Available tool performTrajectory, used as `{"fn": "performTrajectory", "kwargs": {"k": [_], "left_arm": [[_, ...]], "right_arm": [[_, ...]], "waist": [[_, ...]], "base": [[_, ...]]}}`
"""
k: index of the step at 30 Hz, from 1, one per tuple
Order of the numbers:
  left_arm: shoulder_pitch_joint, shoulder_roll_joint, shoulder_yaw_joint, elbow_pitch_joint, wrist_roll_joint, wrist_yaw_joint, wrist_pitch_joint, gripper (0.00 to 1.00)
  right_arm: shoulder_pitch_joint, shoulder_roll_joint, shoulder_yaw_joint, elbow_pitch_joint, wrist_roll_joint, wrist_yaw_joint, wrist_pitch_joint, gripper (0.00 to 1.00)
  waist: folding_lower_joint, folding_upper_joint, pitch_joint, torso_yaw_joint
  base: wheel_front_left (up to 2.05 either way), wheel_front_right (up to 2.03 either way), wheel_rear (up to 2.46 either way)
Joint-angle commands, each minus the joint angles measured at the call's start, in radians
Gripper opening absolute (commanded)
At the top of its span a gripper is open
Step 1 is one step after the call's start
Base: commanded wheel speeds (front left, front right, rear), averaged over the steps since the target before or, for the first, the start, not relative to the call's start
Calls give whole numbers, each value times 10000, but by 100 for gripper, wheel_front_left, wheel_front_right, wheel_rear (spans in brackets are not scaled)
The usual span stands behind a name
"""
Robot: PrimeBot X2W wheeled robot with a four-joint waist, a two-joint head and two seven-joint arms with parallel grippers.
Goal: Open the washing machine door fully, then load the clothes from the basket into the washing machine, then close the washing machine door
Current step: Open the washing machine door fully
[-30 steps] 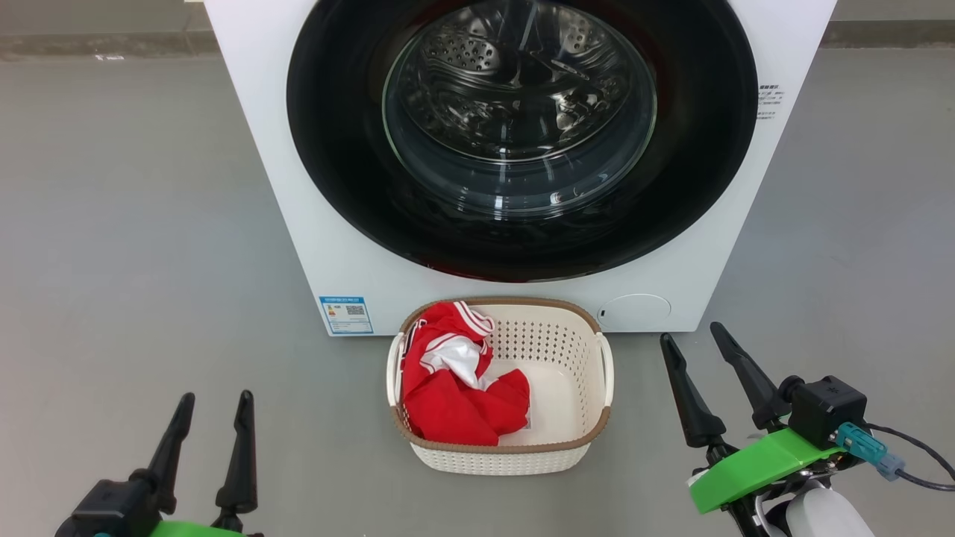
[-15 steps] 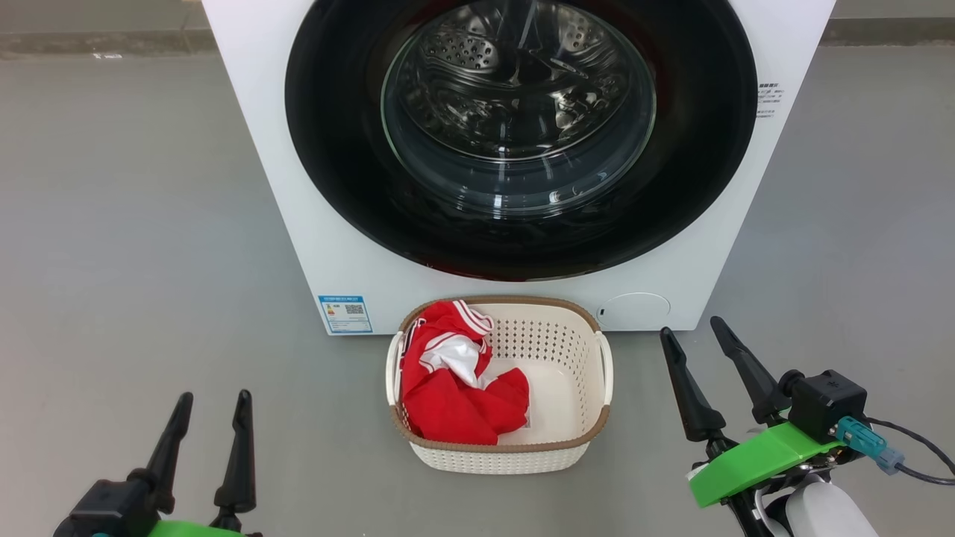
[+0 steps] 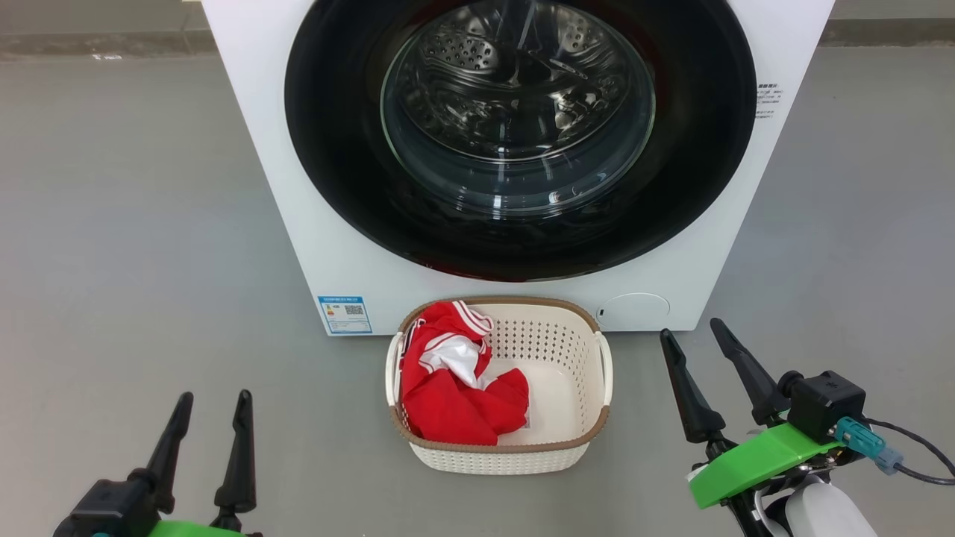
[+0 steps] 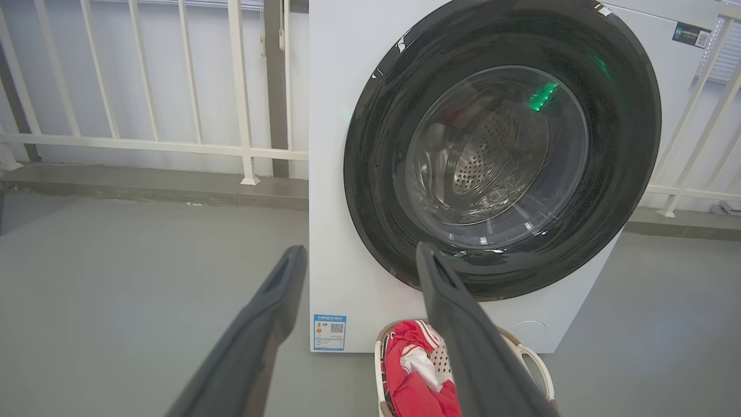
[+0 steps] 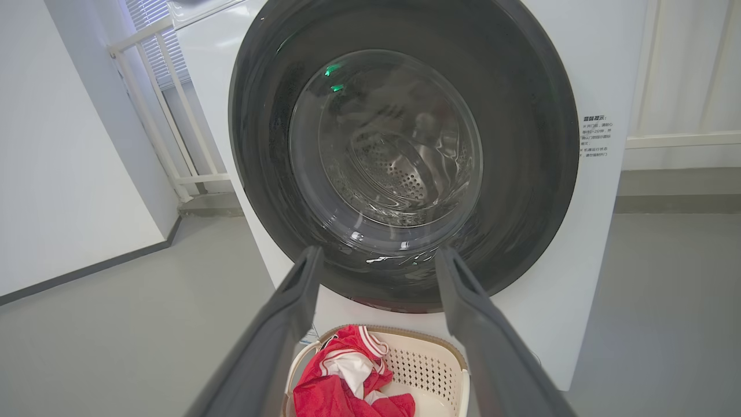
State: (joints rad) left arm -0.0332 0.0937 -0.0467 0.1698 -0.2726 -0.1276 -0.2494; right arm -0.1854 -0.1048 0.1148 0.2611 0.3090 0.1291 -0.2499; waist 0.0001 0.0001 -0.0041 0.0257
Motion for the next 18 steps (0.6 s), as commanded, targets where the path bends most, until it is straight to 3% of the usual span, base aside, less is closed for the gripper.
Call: {"fn": "performTrajectory", "kwargs": {"k": [1,18], "left_arm": [[-461,195,334,-255,122,-31,-124,100],[-468,221,372,-240,213,-31,-124,100]], "right_arm": [[-374,-61,207,-192,-109,16,-118,100],[-390,-54,227,-147,-146,16,-118,100]], "waist": [[-1,-1,4,1],[-1,-1,17,-16]], "base": [[0,0,0],[0,0,0]]}}
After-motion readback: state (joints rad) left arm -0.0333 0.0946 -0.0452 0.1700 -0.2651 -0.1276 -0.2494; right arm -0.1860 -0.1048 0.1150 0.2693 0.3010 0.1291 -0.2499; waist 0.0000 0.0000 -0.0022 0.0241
